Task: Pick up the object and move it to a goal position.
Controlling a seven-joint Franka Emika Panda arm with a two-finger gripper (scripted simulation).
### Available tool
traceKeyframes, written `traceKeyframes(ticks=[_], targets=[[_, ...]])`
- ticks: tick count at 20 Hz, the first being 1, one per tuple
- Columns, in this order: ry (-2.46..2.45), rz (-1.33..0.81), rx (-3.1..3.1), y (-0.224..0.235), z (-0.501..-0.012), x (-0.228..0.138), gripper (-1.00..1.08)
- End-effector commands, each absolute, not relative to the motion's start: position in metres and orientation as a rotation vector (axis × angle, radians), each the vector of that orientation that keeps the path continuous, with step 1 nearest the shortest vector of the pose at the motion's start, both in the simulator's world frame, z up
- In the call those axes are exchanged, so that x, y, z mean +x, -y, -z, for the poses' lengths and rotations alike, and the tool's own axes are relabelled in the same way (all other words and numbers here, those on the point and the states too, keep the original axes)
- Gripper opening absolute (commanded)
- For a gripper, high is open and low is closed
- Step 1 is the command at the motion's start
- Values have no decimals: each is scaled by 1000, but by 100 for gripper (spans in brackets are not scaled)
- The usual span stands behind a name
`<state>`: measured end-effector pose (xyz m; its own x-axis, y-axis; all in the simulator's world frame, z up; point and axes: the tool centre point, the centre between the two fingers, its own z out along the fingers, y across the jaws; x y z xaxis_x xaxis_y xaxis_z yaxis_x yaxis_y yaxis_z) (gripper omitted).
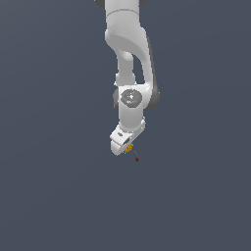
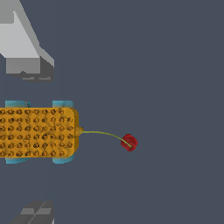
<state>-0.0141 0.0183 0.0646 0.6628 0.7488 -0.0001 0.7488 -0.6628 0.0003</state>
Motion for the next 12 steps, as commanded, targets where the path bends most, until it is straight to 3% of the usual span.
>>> traceKeyframes(ticks=[1,12], targets=[[-1291,1,2864,-18,-60,-14,100],[-1297,0,2861,-19,-17,-15,100]])
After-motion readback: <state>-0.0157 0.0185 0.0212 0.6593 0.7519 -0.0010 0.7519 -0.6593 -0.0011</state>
